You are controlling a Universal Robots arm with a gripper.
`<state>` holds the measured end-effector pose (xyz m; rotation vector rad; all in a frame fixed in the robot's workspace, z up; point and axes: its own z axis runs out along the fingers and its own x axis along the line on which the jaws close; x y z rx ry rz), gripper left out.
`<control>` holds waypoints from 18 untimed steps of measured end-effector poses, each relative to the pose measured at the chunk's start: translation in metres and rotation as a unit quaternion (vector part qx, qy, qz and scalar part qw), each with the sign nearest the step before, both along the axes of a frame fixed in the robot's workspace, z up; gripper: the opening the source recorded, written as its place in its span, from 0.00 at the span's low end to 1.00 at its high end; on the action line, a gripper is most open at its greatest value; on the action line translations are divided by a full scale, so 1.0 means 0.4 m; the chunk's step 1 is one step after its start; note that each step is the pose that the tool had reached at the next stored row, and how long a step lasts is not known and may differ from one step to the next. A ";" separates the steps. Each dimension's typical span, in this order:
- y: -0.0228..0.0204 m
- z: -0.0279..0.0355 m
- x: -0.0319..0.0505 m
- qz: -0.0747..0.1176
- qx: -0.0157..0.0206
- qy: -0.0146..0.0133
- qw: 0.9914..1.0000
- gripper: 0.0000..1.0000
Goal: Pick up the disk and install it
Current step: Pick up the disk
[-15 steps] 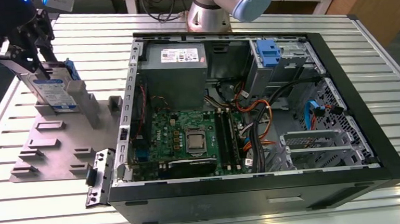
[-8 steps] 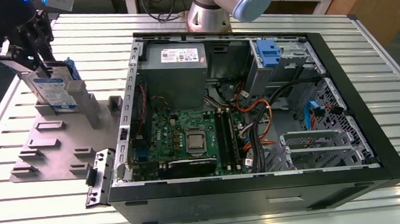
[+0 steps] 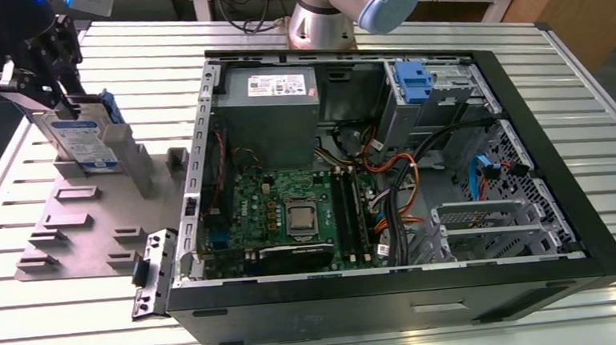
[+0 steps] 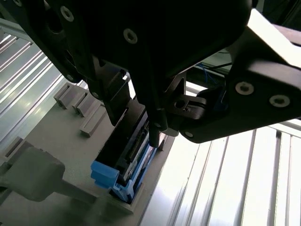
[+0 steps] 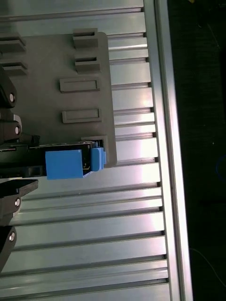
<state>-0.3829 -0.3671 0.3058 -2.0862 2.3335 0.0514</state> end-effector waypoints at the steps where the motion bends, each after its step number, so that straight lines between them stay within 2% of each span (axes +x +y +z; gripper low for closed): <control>1: 0.000 0.000 0.000 0.000 0.000 0.000 1.000 0.42; 4: 0.000 0.001 0.000 0.001 0.000 0.000 1.000 0.42; 9: -0.001 -0.001 0.000 0.015 0.000 0.000 1.000 0.42; 18: -0.005 -0.002 -0.003 0.017 0.000 0.000 1.000 0.42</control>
